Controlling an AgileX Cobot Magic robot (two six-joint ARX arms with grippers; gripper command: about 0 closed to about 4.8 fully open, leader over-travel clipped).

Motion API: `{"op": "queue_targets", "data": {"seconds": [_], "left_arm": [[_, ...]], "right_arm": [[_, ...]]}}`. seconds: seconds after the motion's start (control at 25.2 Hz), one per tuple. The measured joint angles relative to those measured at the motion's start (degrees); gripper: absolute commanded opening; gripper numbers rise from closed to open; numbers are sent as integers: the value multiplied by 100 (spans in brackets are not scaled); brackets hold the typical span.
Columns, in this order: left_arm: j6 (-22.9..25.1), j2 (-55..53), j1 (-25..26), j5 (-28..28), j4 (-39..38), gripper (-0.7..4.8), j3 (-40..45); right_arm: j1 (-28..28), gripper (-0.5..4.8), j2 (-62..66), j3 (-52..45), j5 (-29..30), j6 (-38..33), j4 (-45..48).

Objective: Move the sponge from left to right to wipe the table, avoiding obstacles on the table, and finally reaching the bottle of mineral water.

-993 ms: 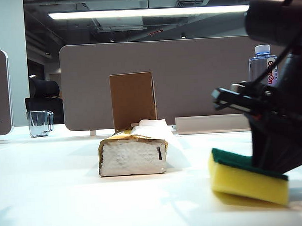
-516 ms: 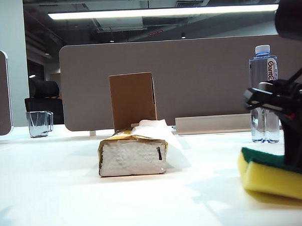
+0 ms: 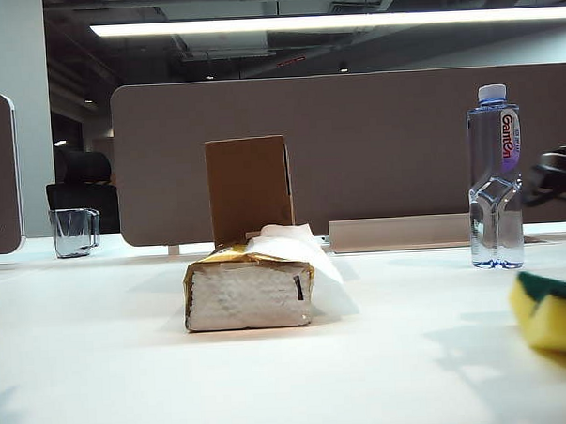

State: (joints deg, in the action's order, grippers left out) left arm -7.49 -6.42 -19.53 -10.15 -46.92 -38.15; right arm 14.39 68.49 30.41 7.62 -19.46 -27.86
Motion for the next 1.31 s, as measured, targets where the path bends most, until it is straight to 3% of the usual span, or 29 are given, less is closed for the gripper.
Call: {"op": "queue_targets", "data": {"seconds": [0.24,0.48,1.31], "left_arm": [[0,0,0,-15,0,300,0],[0,0,0,-20,0,300,0],[-2,0,0,-105,59,300,0]], "right_arm": [[-531,-9,-192,-11,-33,446,-321],[-1532,-9,-446,-31,79,1005,-662],[-1541,-9,181,116,118,1078,168]]}}
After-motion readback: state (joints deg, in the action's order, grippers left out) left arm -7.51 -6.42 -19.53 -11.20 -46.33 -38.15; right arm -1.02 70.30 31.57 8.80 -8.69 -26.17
